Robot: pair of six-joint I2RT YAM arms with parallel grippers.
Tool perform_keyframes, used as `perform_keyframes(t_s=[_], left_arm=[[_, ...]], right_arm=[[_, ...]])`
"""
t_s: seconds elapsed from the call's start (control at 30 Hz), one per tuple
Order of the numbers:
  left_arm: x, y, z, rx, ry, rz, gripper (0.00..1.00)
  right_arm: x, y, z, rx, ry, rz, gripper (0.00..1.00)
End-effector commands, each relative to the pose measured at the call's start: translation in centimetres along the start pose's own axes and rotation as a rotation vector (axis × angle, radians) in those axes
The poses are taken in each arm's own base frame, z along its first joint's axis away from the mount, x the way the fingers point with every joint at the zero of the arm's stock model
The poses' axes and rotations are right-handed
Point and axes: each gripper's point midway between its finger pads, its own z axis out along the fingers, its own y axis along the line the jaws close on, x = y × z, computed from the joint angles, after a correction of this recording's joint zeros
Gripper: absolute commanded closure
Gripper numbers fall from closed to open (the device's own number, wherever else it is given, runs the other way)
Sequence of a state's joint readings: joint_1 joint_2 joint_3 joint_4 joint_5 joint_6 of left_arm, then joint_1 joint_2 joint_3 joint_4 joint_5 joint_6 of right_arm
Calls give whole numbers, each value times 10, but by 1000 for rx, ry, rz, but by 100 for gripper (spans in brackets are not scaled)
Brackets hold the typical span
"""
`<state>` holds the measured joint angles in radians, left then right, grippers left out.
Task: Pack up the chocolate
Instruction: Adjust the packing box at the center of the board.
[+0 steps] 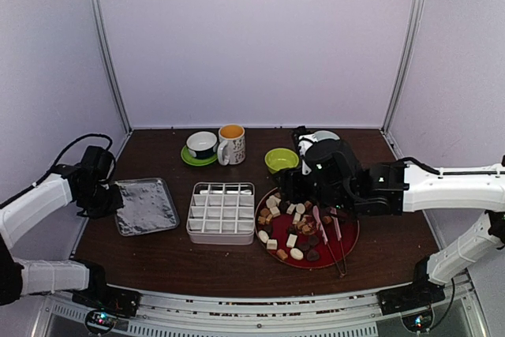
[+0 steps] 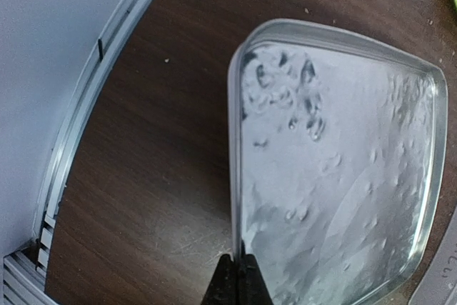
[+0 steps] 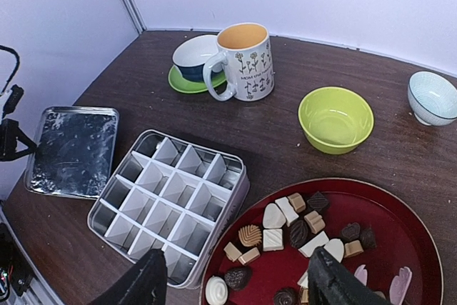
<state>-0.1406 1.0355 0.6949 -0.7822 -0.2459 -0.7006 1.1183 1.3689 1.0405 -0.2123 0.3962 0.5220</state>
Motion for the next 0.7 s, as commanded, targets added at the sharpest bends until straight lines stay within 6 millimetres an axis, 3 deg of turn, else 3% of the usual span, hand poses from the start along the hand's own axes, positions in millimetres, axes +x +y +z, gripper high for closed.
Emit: perform_keyframes(t_s=[0.0, 0.3, 0.5, 0.6, 0.67], left_arm=[[-17, -19, 5, 26, 35, 95, 100], [-17, -39, 37, 26, 150, 181, 99], [-17, -42, 48, 18, 170, 168, 84], [-16, -43, 49, 36, 152, 168, 62], [-14, -44, 48, 51, 147, 179, 55]], right_arm=[[-2, 4, -1, -45, 4, 15, 33], [-10, 10, -3, -99, 2, 10, 32], [-10, 5, -5, -104, 11, 3, 32], [-4, -4, -3, -89, 27, -1, 32], [-1, -11, 0, -84, 42, 13, 32]])
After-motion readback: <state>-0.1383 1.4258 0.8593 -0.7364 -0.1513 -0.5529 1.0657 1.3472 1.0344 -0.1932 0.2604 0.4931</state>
